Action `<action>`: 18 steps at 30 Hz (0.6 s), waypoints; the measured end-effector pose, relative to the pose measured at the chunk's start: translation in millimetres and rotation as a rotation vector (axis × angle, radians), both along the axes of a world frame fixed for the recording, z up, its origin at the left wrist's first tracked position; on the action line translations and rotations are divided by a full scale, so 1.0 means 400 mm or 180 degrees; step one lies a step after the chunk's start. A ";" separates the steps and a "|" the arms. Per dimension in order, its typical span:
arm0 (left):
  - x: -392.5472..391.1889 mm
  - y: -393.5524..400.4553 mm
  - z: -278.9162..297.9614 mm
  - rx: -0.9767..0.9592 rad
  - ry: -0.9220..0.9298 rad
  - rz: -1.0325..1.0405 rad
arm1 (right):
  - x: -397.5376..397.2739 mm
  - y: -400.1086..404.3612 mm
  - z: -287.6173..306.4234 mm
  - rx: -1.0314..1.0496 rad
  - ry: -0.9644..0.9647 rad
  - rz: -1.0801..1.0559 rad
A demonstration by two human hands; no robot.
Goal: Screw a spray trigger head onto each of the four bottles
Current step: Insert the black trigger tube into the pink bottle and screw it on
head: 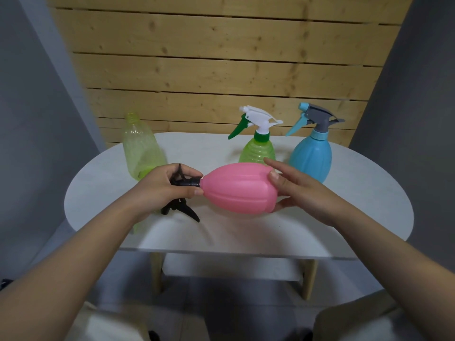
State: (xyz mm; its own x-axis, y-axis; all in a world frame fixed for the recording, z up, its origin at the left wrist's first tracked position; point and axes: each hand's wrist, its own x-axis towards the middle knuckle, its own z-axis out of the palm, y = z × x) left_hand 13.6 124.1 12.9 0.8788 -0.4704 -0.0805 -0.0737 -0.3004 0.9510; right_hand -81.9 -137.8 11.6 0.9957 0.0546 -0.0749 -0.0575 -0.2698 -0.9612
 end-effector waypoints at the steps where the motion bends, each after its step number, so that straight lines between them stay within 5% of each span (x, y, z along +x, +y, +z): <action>1: 0.002 0.001 -0.001 0.0003 0.0010 0.0000 | -0.001 -0.001 0.001 0.0051 0.0008 0.0018; 18: -0.001 -0.003 0.002 -0.0018 -0.0016 -0.0067 | 0.004 -0.006 -0.009 0.0033 0.0230 0.0299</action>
State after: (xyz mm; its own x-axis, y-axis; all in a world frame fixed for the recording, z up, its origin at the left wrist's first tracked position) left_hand 13.1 122.9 13.8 0.8691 -0.4892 -0.0734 -0.0847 -0.2933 0.9522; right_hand -80.3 -140.3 8.1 0.9782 0.1486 -0.1451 -0.1016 -0.2674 -0.9582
